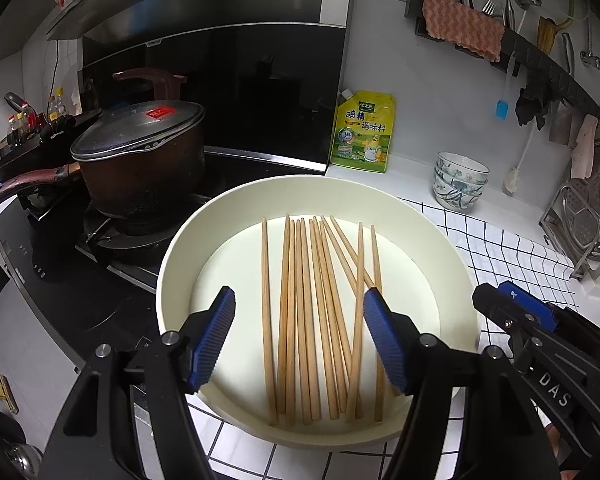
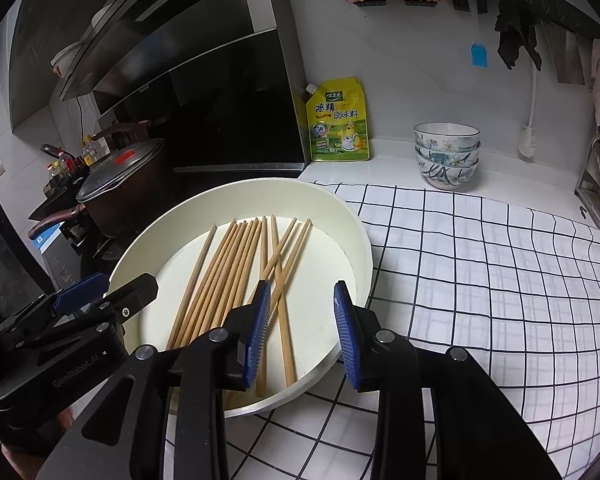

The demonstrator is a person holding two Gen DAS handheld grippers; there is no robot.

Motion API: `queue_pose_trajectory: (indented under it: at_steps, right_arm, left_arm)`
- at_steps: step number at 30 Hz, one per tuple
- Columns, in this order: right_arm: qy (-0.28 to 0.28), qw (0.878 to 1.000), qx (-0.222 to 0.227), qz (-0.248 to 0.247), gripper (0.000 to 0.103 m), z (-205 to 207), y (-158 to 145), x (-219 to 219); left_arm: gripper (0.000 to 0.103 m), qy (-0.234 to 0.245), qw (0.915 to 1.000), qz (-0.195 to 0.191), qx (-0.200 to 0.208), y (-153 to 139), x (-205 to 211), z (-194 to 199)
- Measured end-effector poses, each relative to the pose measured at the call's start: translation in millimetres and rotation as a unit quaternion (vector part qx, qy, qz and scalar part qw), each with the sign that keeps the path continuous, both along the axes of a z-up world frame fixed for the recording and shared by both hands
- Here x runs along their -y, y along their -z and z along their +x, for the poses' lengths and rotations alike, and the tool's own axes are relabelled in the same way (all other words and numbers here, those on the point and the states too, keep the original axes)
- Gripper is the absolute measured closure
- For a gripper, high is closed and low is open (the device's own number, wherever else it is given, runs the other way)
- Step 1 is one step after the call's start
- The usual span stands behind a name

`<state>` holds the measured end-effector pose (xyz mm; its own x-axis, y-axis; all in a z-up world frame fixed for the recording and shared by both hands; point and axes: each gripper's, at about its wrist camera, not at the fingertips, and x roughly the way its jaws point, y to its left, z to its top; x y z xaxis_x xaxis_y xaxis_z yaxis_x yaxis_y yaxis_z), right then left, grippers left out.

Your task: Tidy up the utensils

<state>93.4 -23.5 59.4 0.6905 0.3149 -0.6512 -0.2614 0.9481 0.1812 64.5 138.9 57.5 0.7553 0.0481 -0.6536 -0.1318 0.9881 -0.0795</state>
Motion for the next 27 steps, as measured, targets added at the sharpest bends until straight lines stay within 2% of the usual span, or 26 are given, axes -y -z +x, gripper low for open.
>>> queue_pose_trajectory:
  at_steps: [2, 6, 10, 12, 14, 22, 27]
  right_arm:
    - [0.000, 1.000, 0.001, 0.001, 0.071, -1, -1, 1]
    - [0.001, 1.000, 0.003, 0.003, 0.066, -3, -2, 3]
    - [0.004, 1.000, 0.002, 0.003, 0.065, -6, -1, 5]
    - [0.004, 1.000, 0.001, 0.004, 0.062, -6, 0, 6]
    - [0.003, 1.000, -0.001, 0.009, 0.053, -7, 1, 8]
    - [0.009, 1.000, -0.006, 0.014, 0.043, -11, 3, 15]
    - [0.016, 1.000, -0.004, 0.006, 0.041, -13, 5, 18]
  left_arm:
    - [0.036, 0.000, 1.0000, 0.001, 0.000, -1, 1, -2]
    - [0.026, -0.004, 1.0000, 0.002, 0.005, -3, 2, -6]
    - [0.023, -0.008, 0.9999, 0.006, 0.006, -4, 2, -8]
    - [0.019, -0.010, 0.9999, 0.008, 0.006, -4, 2, -9]
    - [0.015, -0.011, 0.9999, 0.009, 0.008, -4, 3, -10]
    - [0.009, -0.016, 0.9998, 0.007, 0.002, -3, 0, -11]
    - [0.007, -0.022, 0.9997, 0.011, 0.000, -3, -1, -12]
